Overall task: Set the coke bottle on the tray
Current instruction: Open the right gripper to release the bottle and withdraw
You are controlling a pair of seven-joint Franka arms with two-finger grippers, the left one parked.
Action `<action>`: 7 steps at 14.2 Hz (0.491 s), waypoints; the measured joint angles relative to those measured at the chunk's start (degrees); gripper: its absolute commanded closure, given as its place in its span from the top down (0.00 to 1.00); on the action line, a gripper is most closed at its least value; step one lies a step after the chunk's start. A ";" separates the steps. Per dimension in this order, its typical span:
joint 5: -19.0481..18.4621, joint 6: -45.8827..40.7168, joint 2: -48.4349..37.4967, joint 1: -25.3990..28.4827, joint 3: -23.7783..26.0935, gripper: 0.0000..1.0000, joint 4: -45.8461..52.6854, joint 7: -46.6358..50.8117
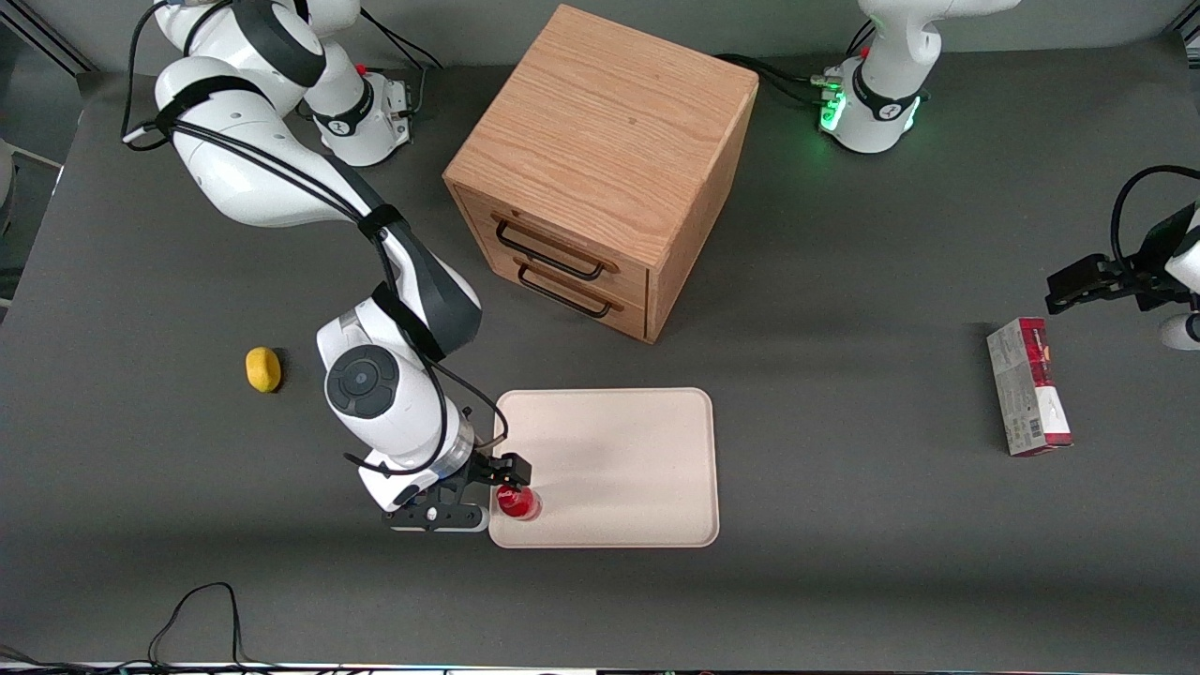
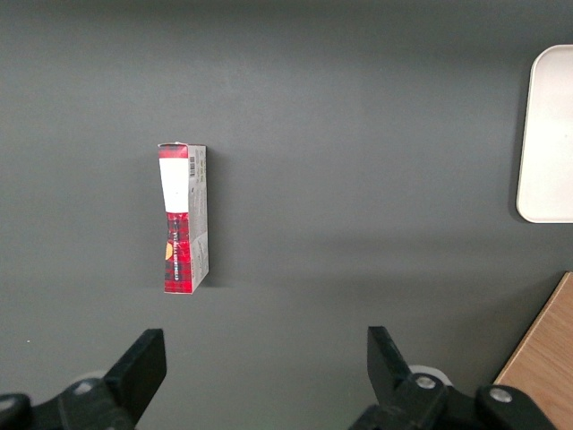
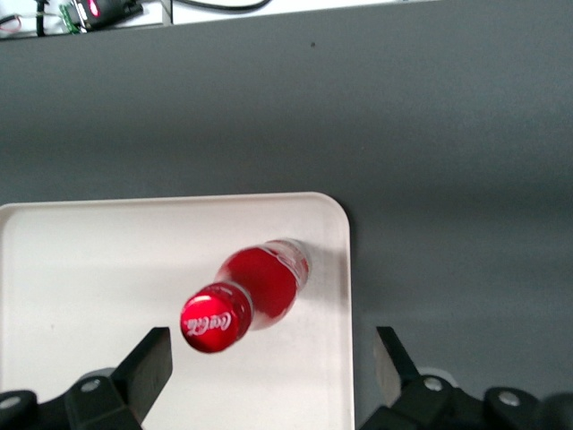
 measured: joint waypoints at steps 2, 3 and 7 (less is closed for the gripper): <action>-0.10 -0.81 -1.10 -0.09 -0.73 1.00 0.19 0.00; -0.10 -3.00 -2.18 -0.18 -1.06 1.00 0.34 0.00; 12.35 -12.01 -11.64 1.16 -11.00 1.00 -1.81 -6.93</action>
